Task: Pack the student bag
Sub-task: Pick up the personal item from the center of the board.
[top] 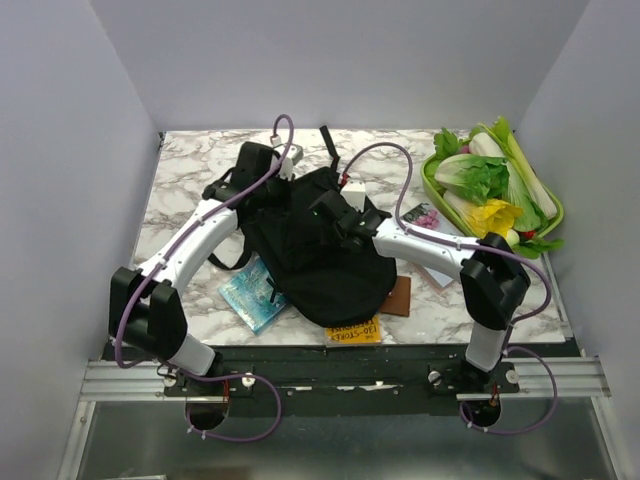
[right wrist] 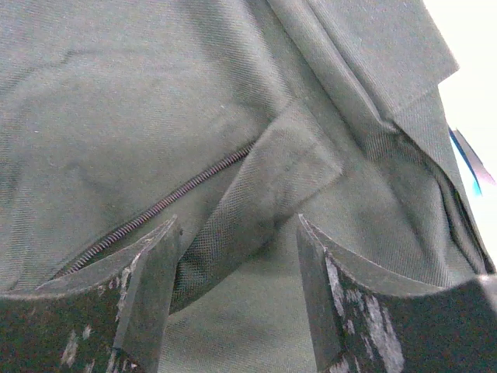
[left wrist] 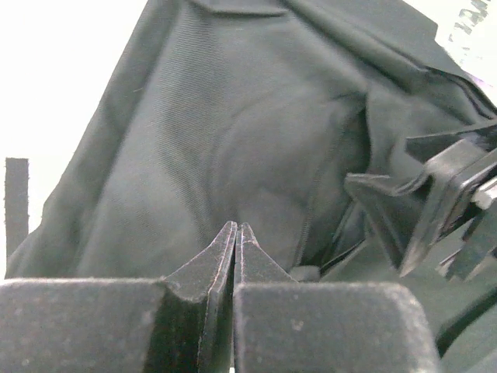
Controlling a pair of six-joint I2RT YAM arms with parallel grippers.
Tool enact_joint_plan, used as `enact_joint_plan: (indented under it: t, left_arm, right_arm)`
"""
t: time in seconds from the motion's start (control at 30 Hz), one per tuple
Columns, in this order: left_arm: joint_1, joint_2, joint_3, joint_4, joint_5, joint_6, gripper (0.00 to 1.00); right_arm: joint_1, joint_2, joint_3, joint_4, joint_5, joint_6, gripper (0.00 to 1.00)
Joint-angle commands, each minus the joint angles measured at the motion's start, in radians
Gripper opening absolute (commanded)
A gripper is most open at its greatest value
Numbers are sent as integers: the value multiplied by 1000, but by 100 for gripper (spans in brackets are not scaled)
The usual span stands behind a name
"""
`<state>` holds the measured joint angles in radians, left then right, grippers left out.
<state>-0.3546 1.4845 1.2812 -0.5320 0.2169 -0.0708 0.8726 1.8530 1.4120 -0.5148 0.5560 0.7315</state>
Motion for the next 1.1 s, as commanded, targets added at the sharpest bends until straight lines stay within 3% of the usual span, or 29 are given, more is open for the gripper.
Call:
enact_joint_plan:
  t: [0.0,0.2,0.4,0.47,0.5,0.6,0.7,0.73,0.9,1.07]
  left_arm:
    - [-110,62,23,36,-5,-37,9]
    - [-188,137,0,43,35,-49,13]
    - [-198,171,-54,76,84,-46,20]
    - [-199,171,-80,96,101,-32,26]
    - [-201,169,-85,101,122,-26,33]
    - [-224,171,-100,109,148,24,39]
    - [-245,175,-118,119,165,63,40]
    - [-250,177,-126,119,171,65,41]
    - [-280,191,-140,141,138,120,51]
    - [-297,200,-160,167,38,170,53]
  right_arm:
    - [5,-52,-94,16,16,51,68]
    - [5,-93,-236,117,-31,127,64]
    - [5,-189,-444,321,-74,250,54]
    - [5,-198,-479,340,-88,293,47]
    - [3,-199,-485,340,-93,307,44]
    - [3,-196,-512,386,-117,336,33]
    - [3,-186,-525,418,-137,350,13]
    - [3,-186,-528,420,-137,359,1]
    - [3,-178,-554,427,-140,402,1]
    - [3,-189,-585,453,-151,414,1]
